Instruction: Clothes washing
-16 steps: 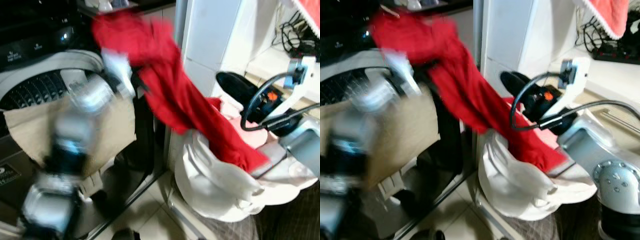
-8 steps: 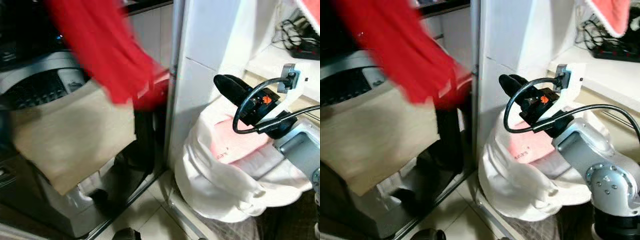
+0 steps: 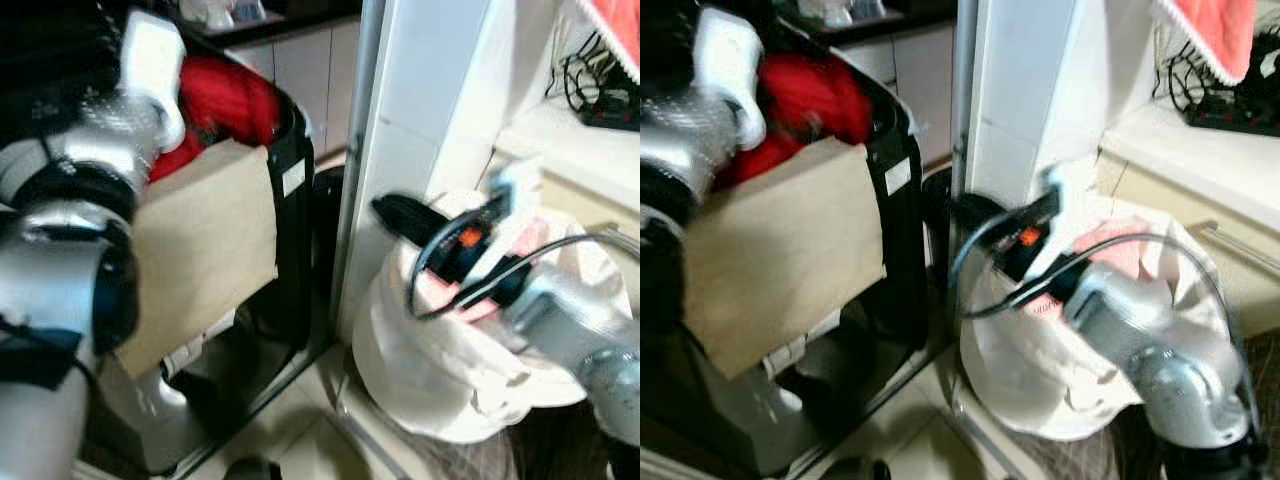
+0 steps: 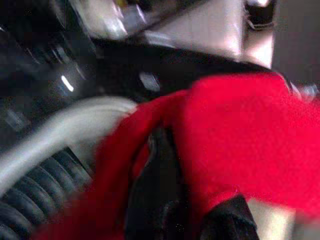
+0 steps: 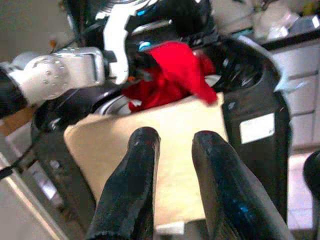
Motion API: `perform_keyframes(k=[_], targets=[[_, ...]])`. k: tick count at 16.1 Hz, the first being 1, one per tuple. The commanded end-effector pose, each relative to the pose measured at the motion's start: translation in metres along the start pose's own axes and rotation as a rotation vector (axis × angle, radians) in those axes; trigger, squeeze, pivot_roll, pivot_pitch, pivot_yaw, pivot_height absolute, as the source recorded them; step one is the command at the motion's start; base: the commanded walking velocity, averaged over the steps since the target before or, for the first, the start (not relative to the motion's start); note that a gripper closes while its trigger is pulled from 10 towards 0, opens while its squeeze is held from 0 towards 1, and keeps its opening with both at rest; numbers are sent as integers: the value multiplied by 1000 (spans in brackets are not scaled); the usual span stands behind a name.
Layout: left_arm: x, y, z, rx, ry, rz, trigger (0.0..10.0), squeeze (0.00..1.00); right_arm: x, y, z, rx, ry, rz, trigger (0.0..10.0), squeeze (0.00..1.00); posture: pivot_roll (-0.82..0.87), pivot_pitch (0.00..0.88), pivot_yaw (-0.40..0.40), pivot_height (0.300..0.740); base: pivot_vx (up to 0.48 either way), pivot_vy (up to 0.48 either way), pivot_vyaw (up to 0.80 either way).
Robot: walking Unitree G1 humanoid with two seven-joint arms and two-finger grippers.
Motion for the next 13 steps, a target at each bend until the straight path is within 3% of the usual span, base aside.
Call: perform_keyframes(k=[1, 2, 6, 9, 10, 13], targets=[[-10, 0, 6, 26, -73, 37, 10000, 573, -2, 1, 11, 43, -17, 25, 10000, 0, -67, 0, 33, 740, 0, 0, 0], [-10, -1, 8, 39, -93, 44, 10000, 1000, -5, 0, 17, 68, -14, 41, 10000, 0, -68, 0, 33, 740, 0, 0, 0], [9, -5, 24, 104, -82, -10, 10000, 1000, -10, 1, 32, 136, -15, 51, 10000, 0, -67, 0, 33, 740, 0, 0, 0], [61, -20, 51, 299, -44, -250, 10000, 1000, -6, 6, 26, 83, -20, 20, 10000, 0, -68, 0, 33, 740, 0, 0, 0], [62, -20, 51, 306, -22, -248, 10000, 1000, -3, 9, 21, 50, -14, 0, 10000, 0, -62, 0, 30, 740, 0, 0, 0], [29, -8, 31, 178, -52, -93, 10000, 1000, -5, 11, 23, 64, -19, 11, 10000, 0, -61, 0, 32, 740, 0, 0, 0]])
Point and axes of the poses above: a point about 5 cm out from each wrist's last joint towards the gripper, its own y axis pointing out of the wrist towards the gripper, its own x axis along the axis of the wrist's last joint, z = x × y, the point moved 5 cm from there along y, pointing out of the wrist towards the gripper, and after that the axes turned 7 degrees about -y, right-handed, at the moved point
